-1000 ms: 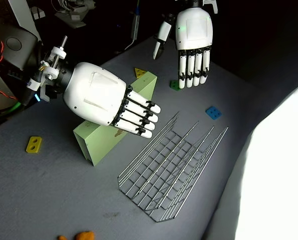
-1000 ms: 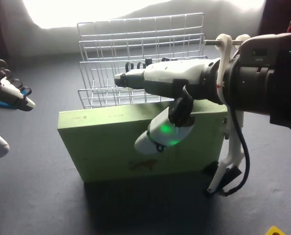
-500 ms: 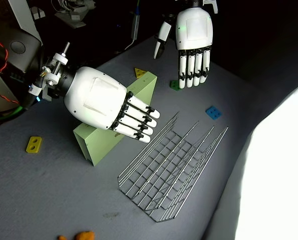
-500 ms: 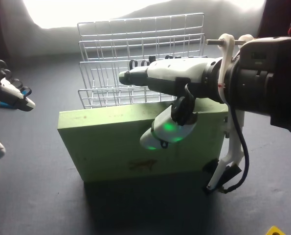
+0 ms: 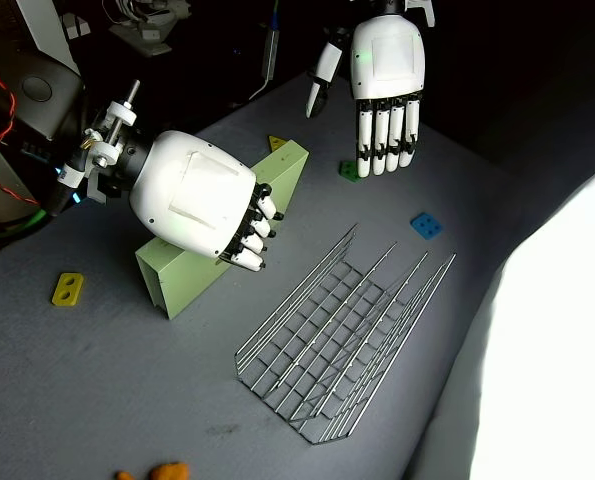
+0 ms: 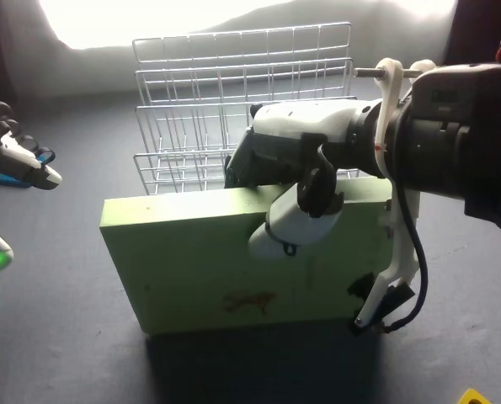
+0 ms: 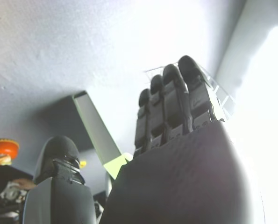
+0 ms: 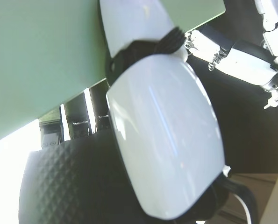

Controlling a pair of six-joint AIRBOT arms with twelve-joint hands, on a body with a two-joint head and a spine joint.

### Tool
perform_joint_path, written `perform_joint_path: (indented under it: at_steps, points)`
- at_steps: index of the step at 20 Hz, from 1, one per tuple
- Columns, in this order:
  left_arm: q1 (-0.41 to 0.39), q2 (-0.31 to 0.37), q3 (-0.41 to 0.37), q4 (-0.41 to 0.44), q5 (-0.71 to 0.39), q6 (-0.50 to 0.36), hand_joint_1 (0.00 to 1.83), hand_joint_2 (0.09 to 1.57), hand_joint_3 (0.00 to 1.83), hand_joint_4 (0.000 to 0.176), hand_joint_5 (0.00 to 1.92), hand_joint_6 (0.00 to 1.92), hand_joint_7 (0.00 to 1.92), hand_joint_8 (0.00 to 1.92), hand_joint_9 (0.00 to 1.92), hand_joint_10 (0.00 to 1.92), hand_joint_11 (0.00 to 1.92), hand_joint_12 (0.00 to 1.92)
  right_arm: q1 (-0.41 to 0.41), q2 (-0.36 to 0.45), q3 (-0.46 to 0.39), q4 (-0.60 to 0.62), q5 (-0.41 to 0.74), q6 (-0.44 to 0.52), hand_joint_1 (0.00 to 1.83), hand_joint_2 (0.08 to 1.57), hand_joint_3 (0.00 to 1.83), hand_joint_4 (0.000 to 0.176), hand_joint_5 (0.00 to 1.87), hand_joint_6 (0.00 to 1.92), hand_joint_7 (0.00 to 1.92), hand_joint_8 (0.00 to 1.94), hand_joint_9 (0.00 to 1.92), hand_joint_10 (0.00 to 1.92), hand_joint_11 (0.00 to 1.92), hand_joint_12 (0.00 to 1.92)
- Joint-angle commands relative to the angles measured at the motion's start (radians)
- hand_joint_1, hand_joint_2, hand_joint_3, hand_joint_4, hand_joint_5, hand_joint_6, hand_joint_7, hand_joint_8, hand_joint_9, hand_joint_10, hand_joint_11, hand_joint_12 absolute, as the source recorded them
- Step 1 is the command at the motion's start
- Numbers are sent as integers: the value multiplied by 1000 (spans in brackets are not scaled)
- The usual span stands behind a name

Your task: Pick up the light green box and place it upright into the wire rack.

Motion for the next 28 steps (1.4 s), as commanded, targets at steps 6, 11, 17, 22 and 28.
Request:
perform_joint_path:
  at_steps: [6,11,17,22,28]
  points:
    - [-10,-2,-1,9,65,4,250,1128,2,0,226,8,369,14,347,26,0,560,103,42,-19,-35,-48,-20,1351,1199,0,0,905,893,789,1419,667,1593,503,1794]
    - [-13,-3,-1,9,65,4,227,1132,2,0,208,0,337,0,301,2,0,501,176,68,-48,-80,-31,-61,1348,1205,2,0,896,916,777,1438,651,1605,475,1835]
    - [-15,-4,0,9,65,4,247,1124,0,0,239,8,333,0,289,0,0,532,188,75,-47,-324,-16,62,1255,1153,0,0,1007,772,860,1429,725,1557,522,1804]
    - [-18,-5,0,9,65,4,172,1132,3,0,169,0,288,1,245,0,0,294,171,77,-39,-566,-32,228,1356,1180,1,0,844,1051,844,1305,759,1484,578,1792]
    - [-19,-6,1,9,65,4,210,1130,0,0,182,3,261,0,228,0,0,382,141,55,15,-732,-48,378,1238,1149,0,0,948,917,915,1306,792,1424,569,1763]
